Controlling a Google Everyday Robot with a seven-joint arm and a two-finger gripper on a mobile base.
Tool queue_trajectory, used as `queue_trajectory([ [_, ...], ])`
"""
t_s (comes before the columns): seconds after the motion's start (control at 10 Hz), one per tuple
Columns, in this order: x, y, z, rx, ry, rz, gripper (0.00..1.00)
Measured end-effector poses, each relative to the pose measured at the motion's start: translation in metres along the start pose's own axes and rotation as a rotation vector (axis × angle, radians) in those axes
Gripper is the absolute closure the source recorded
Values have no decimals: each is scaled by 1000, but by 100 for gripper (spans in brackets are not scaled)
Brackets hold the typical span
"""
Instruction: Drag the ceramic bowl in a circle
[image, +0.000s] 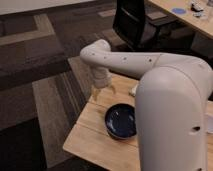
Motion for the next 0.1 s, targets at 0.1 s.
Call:
queue_trajectory([
  [0.1, 1, -13, 1, -15, -7, 37, 35],
])
